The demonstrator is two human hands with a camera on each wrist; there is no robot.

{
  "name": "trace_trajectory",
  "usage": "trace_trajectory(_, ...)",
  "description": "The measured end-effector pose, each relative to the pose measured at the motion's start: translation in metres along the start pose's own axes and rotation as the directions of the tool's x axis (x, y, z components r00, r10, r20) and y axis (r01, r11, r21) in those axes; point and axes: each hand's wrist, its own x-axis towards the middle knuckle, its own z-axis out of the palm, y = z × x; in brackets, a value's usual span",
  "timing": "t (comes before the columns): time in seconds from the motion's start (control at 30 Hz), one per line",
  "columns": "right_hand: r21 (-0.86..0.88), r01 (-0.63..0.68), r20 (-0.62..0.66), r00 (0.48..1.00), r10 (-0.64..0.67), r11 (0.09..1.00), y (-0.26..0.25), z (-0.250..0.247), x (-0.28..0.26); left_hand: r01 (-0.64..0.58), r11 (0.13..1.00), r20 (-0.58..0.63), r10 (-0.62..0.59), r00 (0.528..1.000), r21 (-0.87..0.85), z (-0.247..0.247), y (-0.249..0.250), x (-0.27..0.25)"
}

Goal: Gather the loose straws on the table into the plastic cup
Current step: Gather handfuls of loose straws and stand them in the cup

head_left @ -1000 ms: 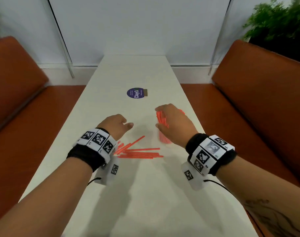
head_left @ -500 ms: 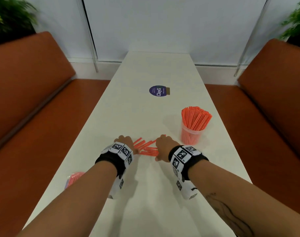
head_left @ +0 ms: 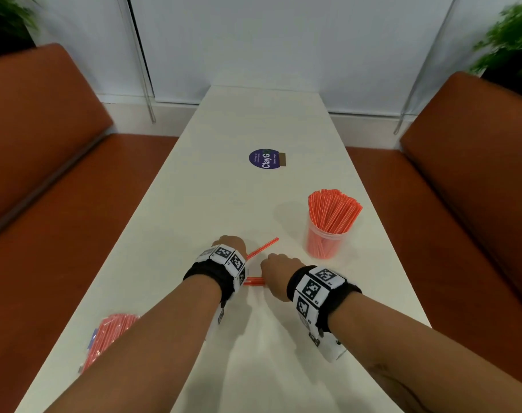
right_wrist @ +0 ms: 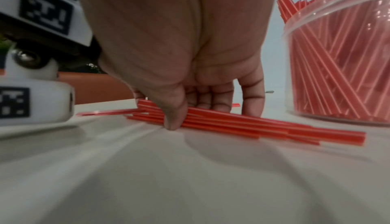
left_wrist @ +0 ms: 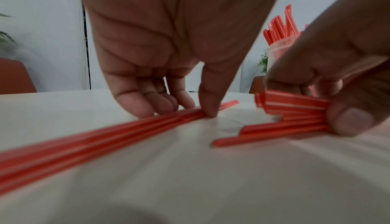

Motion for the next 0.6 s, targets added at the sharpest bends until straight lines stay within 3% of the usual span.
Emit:
trace_trajectory(0.3,0.059,0.017,-0.078,0.997,-0.012,0.998,-0.002,0.005,-0.016,-0.017,1.0,-0.084,0.018,0.996,0.014,0.015,0.01,-0.002)
trace_trajectory(0.5,0.175,0.025,-0.026,0.999,-0.021,0.984,0.016,-0.006,-0.023,-0.094,0.971,-0.062,0.11,0.992,0.219,0.004,0.001,-0.013)
trace_trajectory(0.6,0.247,0.027,-0.059,0.998,-0.013,0.969,0.029,-0.004,-0.024,-0.053,0.995,-0.087,0.06,0.994,0.085,-0.006,-0.001,-0.014)
